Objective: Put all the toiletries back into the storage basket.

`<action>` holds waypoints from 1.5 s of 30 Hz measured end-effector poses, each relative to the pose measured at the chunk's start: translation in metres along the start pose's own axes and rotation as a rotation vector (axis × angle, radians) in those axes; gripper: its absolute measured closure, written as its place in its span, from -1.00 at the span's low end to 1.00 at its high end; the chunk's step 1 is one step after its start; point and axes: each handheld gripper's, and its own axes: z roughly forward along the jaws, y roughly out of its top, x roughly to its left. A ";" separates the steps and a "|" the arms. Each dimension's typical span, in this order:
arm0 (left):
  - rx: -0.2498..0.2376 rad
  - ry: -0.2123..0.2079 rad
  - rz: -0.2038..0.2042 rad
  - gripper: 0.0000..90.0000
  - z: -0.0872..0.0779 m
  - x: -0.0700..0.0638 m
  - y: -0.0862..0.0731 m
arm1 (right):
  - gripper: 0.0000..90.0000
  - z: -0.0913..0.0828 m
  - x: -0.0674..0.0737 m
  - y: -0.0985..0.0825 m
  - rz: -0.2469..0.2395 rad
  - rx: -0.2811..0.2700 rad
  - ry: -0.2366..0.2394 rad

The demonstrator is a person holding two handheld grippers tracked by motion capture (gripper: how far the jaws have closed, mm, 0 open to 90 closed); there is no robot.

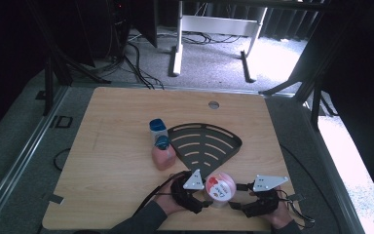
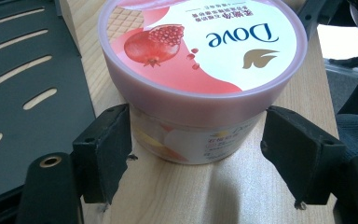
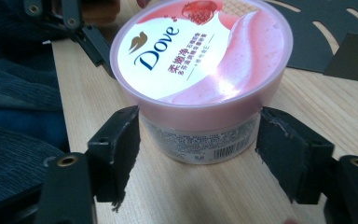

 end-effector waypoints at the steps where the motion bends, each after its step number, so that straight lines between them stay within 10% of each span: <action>1: 0.001 0.001 0.004 -0.46 0.000 0.000 0.000 | -0.36 0.001 0.000 0.000 0.000 0.006 0.008; 45: -0.001 0.032 0.025 -0.46 0.000 -0.003 0.004 | -0.49 0.009 0.013 0.001 -0.087 0.026 -0.116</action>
